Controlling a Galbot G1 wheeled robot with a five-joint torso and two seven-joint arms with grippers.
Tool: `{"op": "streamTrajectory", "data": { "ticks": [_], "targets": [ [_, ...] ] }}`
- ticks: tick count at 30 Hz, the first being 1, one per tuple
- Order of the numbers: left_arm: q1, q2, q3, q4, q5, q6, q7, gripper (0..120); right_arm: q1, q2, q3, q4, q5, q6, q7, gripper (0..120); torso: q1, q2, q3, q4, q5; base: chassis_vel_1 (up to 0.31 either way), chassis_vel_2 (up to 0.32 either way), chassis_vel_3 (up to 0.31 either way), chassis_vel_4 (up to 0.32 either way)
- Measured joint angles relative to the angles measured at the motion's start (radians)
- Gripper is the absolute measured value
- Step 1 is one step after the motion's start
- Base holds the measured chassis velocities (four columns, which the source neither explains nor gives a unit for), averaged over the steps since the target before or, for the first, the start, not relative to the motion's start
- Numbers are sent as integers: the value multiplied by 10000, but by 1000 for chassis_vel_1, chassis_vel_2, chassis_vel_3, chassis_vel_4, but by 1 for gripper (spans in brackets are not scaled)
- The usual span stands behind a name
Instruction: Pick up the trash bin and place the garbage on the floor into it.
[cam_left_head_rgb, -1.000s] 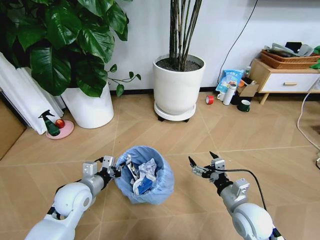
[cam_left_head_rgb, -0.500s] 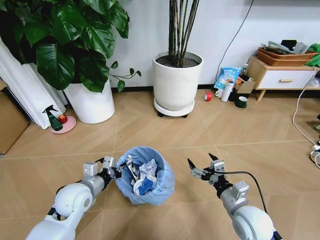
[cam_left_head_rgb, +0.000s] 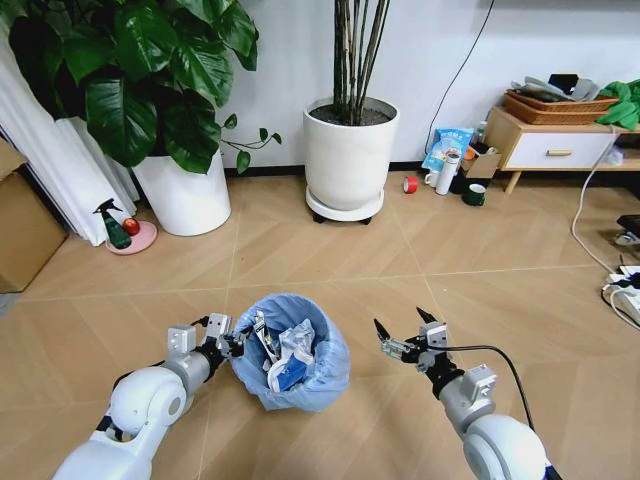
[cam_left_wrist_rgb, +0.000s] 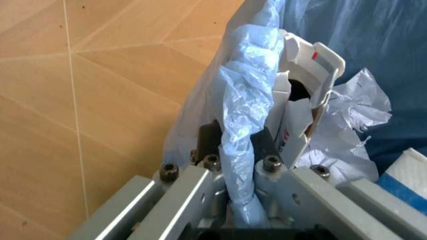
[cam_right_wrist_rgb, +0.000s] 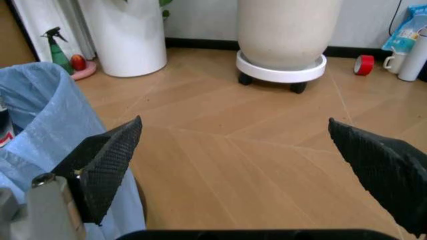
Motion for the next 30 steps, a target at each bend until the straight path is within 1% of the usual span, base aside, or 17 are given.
{"op": "streamTrajectory", "data": {
  "ticks": [7,10,11,13,16,30],
  "targets": [
    [7,-11,0,55,66,-64,89,0,-27,37,-9,-3,-43,6,-3,100,0,0,0,-1,4,136,-73,-141,62],
    [7,-26,7,75,86,-74,99,0,-52,33,-4,-6,-47,10,-4,100,0,0,0,0,-3,193,-52,-168,81],
    [3,-29,11,83,88,-76,104,0,-69,27,4,-6,-49,12,-4,100,0,0,0,1,3,187,-59,-161,64],
    [-18,-31,14,102,91,-80,110,0,-99,22,15,-5,-51,13,-4,100,0,0,0,0,-2,171,-78,-179,69],
    [-23,-31,15,110,90,-81,115,0,-112,22,19,-4,-51,12,-4,100,0,0,0,-2,2,169,-95,-171,83],
    [41,-40,22,116,122,-94,120,0,-127,128,6,-27,-140,48,-3,100,-1,0,0,0,0,192,-118,-194,119]
  ]
}}
